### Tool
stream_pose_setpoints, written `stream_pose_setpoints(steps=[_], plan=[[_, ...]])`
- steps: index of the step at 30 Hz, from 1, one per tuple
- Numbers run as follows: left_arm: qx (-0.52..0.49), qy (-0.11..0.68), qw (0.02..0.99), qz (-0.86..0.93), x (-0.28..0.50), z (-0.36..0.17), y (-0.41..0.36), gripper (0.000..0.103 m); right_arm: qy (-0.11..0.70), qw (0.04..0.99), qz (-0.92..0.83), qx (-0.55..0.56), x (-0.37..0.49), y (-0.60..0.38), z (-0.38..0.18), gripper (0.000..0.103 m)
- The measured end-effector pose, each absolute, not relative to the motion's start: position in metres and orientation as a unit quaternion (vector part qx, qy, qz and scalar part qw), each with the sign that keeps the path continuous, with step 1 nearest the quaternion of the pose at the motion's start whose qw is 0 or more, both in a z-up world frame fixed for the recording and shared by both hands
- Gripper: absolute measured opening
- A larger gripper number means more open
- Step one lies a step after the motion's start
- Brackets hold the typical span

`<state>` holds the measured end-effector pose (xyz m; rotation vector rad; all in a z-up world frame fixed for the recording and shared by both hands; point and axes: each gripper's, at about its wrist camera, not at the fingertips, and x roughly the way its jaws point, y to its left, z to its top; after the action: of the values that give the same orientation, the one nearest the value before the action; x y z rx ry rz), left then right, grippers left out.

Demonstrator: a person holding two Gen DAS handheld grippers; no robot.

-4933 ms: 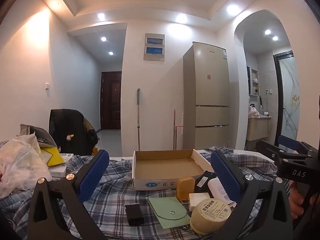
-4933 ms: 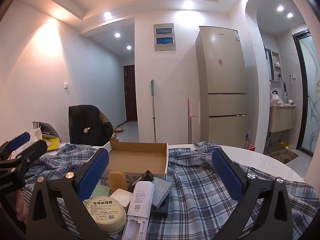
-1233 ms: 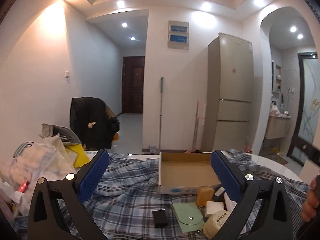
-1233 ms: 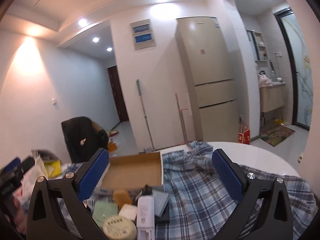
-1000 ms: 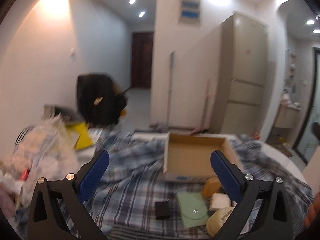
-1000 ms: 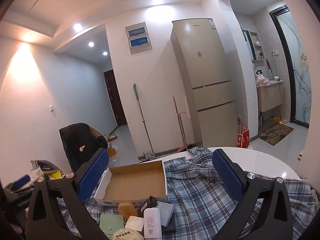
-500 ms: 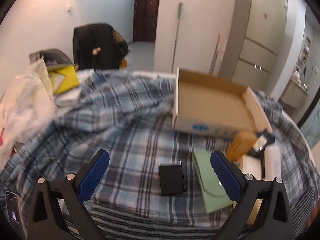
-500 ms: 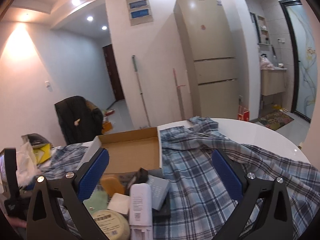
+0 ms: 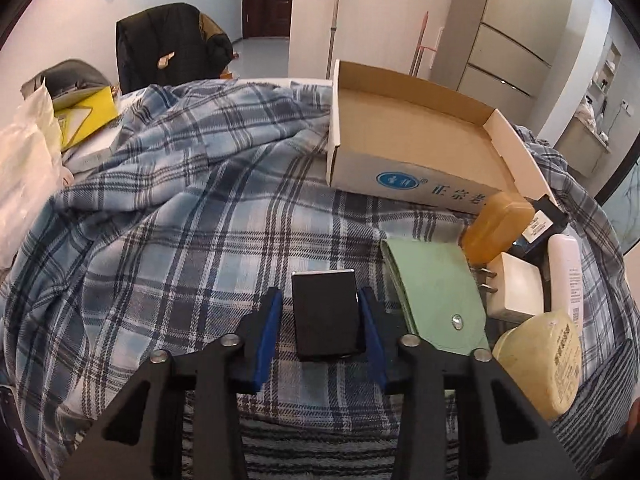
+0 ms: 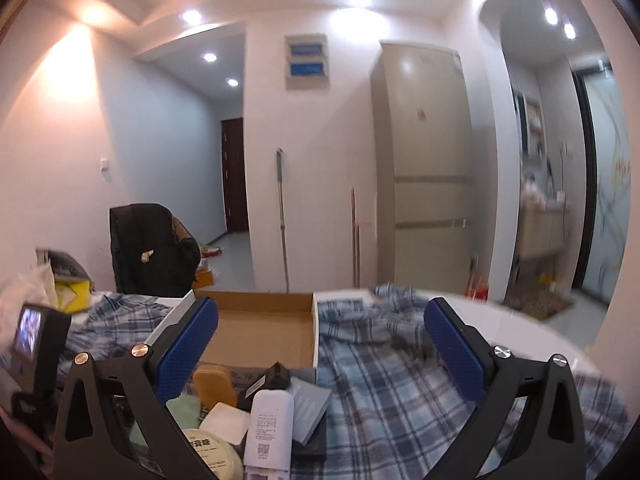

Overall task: Organize rigid objects
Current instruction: 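Lower the left tool onto the small black block and grasp it, then grasp the round cream tin with the right tool while the left tool holds the black block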

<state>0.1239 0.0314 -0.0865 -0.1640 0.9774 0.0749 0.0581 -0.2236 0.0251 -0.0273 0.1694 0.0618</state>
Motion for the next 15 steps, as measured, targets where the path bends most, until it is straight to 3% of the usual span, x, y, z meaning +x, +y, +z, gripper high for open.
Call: stream_pose_setpoints(steps=[6, 15], plan=[[-0.071, 0.450, 0.889, 0.034, 0.118, -0.080, 0.027, 0.032, 0.096, 0.994, 0.043, -0.023, 0.064, -0.218, 0.020, 0.103], [-0.073, 0.264, 0.962, 0.015, 0.074, -0.023, 0.020, 0.032, 0.129, 0.989, 0.034, 0.064, 0.076, -0.250, 0.016, 0.103]])
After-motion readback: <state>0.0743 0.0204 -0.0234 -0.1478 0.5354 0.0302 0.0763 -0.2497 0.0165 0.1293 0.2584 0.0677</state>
